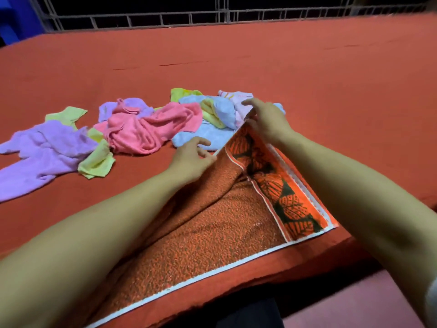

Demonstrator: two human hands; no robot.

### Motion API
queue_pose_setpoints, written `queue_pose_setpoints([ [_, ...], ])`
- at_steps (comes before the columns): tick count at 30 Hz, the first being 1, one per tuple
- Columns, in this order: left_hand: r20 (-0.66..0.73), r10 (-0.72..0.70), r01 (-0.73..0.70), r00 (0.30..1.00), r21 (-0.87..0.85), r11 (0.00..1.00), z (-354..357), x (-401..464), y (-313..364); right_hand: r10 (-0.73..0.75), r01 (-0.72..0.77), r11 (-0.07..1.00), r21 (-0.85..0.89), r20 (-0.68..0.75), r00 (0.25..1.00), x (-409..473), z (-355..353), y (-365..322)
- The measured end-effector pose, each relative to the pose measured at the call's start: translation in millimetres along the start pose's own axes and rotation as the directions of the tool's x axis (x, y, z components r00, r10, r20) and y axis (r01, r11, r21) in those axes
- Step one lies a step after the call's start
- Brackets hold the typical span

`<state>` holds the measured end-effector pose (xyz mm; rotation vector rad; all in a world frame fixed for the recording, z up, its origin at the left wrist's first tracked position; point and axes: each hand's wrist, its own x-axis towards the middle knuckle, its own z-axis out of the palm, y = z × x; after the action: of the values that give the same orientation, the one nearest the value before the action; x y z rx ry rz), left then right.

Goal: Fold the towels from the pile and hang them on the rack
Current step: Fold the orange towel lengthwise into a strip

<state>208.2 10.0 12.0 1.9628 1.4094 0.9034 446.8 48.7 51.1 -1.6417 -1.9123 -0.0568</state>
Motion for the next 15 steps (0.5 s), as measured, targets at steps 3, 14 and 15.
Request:
queue_pose_setpoints([
  [3, -0.046, 0.060, -0.065, 0.997, -0.110, 0.992, -13.0, -4.6, 18.3, 0.012, -0.002, 0.993, 0.118, -0.080, 0.997, -13.3, -39.4, 1.2],
  [14, 0.245, 0.256, -0.261, 0.935, -0.009, 0.965, 30.9, -102.3, 35.8, -0.001, -0.003, 0.999, 0.041, 0.096, 0.995, -197.2, -72.6, 47.9],
  [15, 0.262, 0.260, -0.274, 0.929, 0.014, 0.962, 36.7, -109.5, 37.0, 0.002, -0.005, 0.999, 0.035, 0.102, 0.995, -208.3, -72.7, 52.8],
])
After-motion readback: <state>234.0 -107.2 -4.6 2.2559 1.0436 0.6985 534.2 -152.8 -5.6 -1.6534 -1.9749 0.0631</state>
